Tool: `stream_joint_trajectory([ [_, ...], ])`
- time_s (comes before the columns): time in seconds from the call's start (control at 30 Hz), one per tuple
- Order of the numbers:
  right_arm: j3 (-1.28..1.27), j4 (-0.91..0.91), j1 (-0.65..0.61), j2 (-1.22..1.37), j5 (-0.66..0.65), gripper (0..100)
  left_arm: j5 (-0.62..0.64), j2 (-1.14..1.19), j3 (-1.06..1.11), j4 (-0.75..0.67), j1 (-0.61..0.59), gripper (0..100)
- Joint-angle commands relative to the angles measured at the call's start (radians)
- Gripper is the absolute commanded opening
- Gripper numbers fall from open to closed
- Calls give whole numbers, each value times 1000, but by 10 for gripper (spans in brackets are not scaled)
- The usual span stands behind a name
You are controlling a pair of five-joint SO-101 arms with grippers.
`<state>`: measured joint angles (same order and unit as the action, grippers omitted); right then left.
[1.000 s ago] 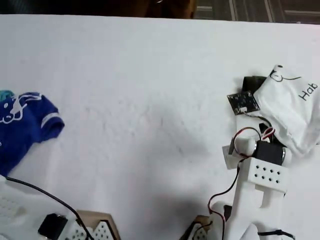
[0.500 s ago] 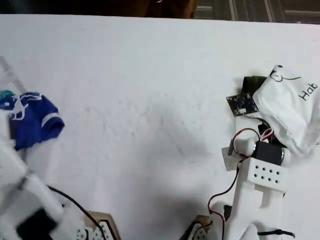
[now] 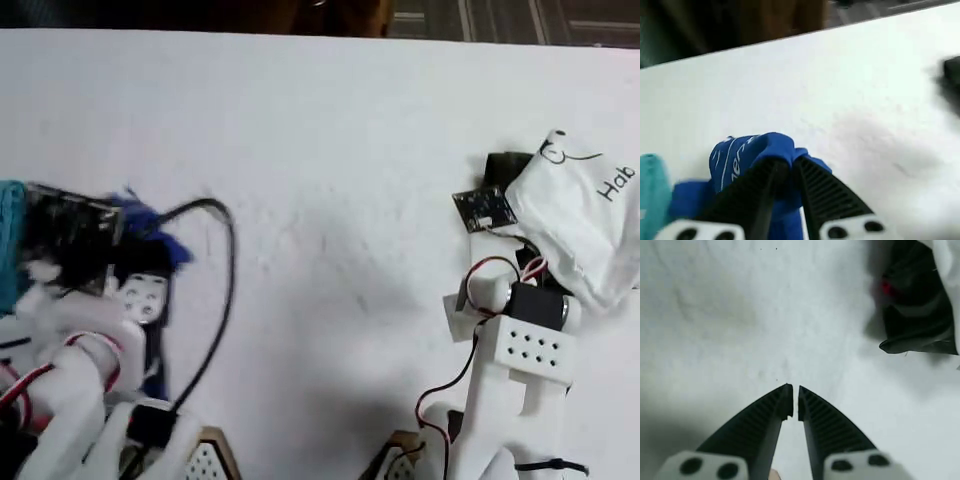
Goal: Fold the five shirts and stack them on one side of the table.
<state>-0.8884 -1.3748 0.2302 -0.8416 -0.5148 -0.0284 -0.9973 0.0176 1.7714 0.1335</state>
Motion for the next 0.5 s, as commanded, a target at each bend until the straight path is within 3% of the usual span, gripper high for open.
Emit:
stream_joint_trajectory([
  [0.0, 5, 16, -1, -18, -3, 24, -26, 11, -19, -14, 66, 28],
  [0.2, 5, 16, -1, -18, -5, 24, -97, 141, -22, 8, 43, 177],
  [0.4, 3, 16, -1, -18, -6, 24, -107, 227, -25, 6, -245, 182],
  [0.47, 3, 16, -1, -16, -6, 24, -169, 235, -19, -9, -367, 183],
])
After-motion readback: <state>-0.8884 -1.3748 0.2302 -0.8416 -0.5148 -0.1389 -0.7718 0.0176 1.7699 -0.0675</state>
